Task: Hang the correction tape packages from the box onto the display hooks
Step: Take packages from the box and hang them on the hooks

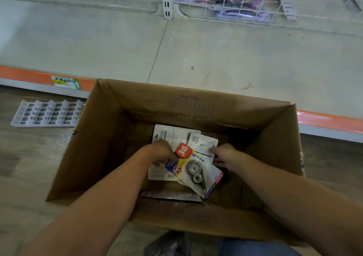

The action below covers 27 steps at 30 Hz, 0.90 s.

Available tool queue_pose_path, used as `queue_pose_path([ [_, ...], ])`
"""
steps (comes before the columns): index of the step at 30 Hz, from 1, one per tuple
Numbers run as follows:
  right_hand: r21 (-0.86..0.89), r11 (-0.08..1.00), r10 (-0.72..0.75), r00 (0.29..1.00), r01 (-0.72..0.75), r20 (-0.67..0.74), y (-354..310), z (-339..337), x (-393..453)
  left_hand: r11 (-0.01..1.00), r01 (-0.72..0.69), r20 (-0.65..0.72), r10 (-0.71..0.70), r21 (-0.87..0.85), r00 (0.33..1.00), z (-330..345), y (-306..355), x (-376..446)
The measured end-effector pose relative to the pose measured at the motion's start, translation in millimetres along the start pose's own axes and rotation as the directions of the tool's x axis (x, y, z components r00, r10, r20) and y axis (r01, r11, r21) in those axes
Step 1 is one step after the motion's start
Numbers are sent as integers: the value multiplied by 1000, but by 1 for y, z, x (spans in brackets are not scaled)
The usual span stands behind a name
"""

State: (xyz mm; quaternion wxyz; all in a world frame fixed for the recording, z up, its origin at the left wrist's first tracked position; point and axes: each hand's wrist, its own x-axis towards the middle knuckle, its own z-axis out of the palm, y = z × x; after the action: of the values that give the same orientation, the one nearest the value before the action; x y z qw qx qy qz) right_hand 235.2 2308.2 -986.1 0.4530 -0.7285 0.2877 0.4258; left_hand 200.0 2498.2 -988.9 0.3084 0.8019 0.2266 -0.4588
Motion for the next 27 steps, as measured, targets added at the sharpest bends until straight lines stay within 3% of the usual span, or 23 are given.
queue_pose_path([
  [5, -48, 998, -33, 999, 34, 22, 0, 2, -5, 990, -45, -4, 45, 133, 999, 9, 3, -3],
  [8, -36, 999, -38, 997, 41, 72, 0, 3, -11, 989, -75, -14, 77, 125, 997, 9, 3, -5],
  [13, -88, 994, -49, 994, 58, 100, -1, 3, -12, 980, -41, 178, 77, -196, 981, -2, -8, -14],
  [17, -305, 938, -172, 985, 166, 5, -6, -1, -12, 937, 20, 152, 36, -349, 988, -9, -20, -14],
  [21, -630, 723, -358, 934, 283, 8, -10, -3, -24, 910, 46, -37, -67, -413, 997, -18, -22, -16],
  [24, -838, 453, -483, 874, 304, 55, -12, 3, -41, 906, 57, -140, -126, -419, 982, -17, -24, -15],
  [27, -943, 184, -611, 784, 279, 113, -17, 11, -61, 876, 75, -156, -168, -476, 973, -15, -26, -15],
])
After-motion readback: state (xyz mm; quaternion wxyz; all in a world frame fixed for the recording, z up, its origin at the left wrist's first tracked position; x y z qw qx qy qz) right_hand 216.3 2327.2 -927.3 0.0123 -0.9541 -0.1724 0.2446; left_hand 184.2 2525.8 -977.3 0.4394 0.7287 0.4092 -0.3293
